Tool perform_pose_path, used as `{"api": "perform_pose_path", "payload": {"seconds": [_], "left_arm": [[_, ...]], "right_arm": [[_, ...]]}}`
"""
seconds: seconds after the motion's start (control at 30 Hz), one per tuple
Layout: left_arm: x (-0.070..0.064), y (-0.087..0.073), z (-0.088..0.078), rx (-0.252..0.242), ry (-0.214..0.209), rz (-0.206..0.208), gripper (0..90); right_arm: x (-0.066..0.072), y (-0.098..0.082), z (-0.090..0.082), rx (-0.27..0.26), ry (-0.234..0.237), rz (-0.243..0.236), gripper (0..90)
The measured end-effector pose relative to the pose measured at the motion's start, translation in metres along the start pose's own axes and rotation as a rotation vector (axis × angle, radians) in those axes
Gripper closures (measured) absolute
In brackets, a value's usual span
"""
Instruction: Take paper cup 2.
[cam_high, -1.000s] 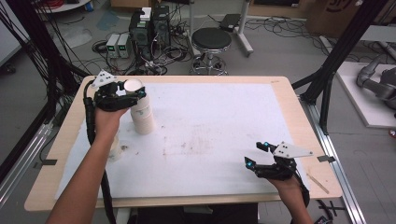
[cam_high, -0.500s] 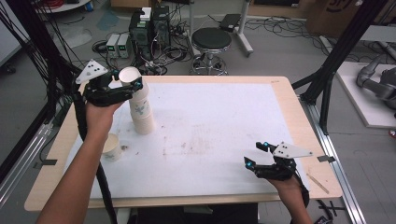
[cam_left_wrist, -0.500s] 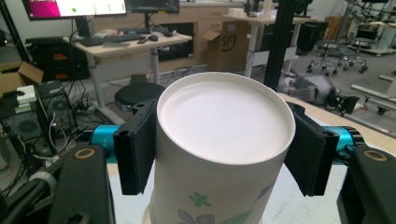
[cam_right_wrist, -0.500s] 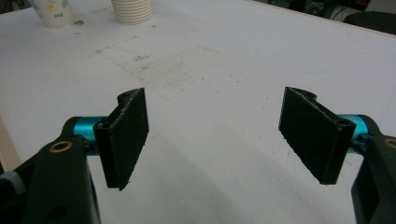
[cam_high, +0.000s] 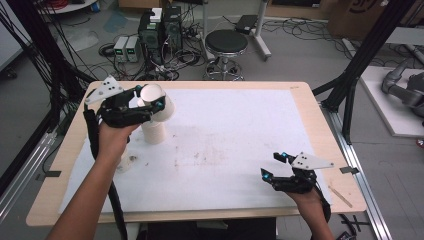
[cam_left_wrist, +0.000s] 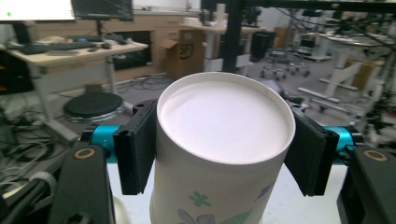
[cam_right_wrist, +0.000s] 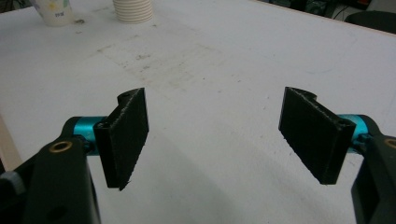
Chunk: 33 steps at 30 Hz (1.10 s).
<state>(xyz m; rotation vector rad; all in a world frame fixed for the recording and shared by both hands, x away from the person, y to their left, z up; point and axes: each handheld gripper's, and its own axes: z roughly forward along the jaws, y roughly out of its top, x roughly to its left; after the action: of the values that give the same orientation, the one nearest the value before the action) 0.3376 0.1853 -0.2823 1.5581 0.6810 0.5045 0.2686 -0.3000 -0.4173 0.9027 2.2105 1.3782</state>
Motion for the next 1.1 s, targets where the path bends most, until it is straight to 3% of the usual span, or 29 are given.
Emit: {"api": "perform_pose_path", "payload": {"seconds": [0.27, 0.5, 0.83, 1.1], "left_arm": [[-0.02, -0.028, 0.003, 0.017, -0.11, -0.014, 33.3], [-0.035, -0.051, 0.009, 0.045, -0.181, -0.012, 33.2], [-0.048, -0.07, 0.02, 0.081, -0.214, -0.002, 33.2], [-0.047, -0.077, 0.026, 0.114, -0.236, -0.007, 33.2]], "right_arm": [[0.0, 0.0, 0.001, 0.001, 0.001, 0.0, 24.6], [0.0, 0.0, 0.002, -0.001, 0.004, -0.001, 24.6], [0.0, 0.001, 0.004, 0.0, 0.007, 0.002, 24.6], [0.0, 0.003, 0.008, 0.0, 0.009, 0.004, 24.6]]}}
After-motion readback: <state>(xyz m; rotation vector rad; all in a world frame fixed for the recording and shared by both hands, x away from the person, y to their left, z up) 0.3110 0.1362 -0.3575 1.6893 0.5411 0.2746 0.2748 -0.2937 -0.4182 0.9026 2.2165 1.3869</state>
